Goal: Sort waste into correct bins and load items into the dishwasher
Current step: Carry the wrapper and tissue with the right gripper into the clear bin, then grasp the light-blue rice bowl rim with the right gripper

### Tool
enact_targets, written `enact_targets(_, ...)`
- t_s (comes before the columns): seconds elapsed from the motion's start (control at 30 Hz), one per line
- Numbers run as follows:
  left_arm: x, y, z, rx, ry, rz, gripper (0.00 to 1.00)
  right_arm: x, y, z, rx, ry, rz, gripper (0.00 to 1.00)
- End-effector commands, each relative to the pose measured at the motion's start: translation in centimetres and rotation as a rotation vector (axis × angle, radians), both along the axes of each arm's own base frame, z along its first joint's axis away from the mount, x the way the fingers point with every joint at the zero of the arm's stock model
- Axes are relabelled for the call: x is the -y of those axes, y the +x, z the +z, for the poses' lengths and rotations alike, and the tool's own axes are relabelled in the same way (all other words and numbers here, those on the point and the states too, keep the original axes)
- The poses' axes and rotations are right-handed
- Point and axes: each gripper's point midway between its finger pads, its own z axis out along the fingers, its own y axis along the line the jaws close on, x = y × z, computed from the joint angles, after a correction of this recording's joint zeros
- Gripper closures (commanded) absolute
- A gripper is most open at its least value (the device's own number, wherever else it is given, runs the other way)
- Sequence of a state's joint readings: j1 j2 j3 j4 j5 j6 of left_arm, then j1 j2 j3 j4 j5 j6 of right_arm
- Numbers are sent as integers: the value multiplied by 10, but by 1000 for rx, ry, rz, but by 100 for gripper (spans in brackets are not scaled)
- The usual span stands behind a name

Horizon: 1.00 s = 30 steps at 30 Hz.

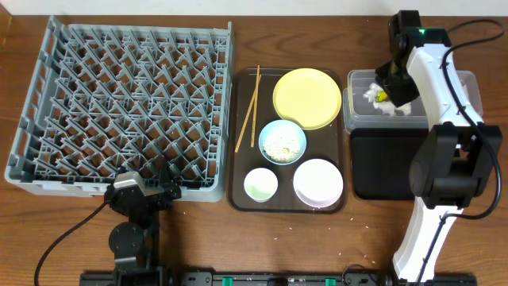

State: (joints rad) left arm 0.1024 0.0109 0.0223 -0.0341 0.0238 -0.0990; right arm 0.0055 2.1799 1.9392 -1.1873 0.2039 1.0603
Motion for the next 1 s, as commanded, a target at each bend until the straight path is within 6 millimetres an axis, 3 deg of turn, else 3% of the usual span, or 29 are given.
enact_targets(0.0,-3,-1,-17,-52,12,13,7,0,22,68,125,-56,264,1)
enact_targets(0.13,-3,-1,-17,-52,12,14,7,-15,18,135,239,-79,523,1)
enact_targets(0.23,-3,-1,-17,-52,12,14,7,-60,6,162,315,25,789,1)
enact_targets(0.27,-3,-1,-17,-52,12,14,7,-88,-4,164,320,90,919,1)
enact_targets(0.3,-3,-1,-17,-52,12,14,7,-108,-16,160,290,131,1004,1)
enact_targets(0.43,-3,-1,-17,-52,12,14,7,-156,-43,131,177,184,1119,1)
enact_targets(0.5,-3,-1,-17,-52,12,14,7,-184,-50,118,162,194,1183,1)
enact_targets(0.6,-3,-1,-17,-52,12,13,7,-244,-56,86,175,182,1290,3)
enact_targets(0.7,-3,-1,-17,-52,12,14,7,-274,-57,54,159,80,1294,6)
enact_targets(0.83,-3,-1,-17,-52,12,13,7,-314,-71,1,79,47,1347,26)
enact_targets(0.97,-3,-1,-17,-52,12,14,7,-324,-83,-34,-4,29,1317,46)
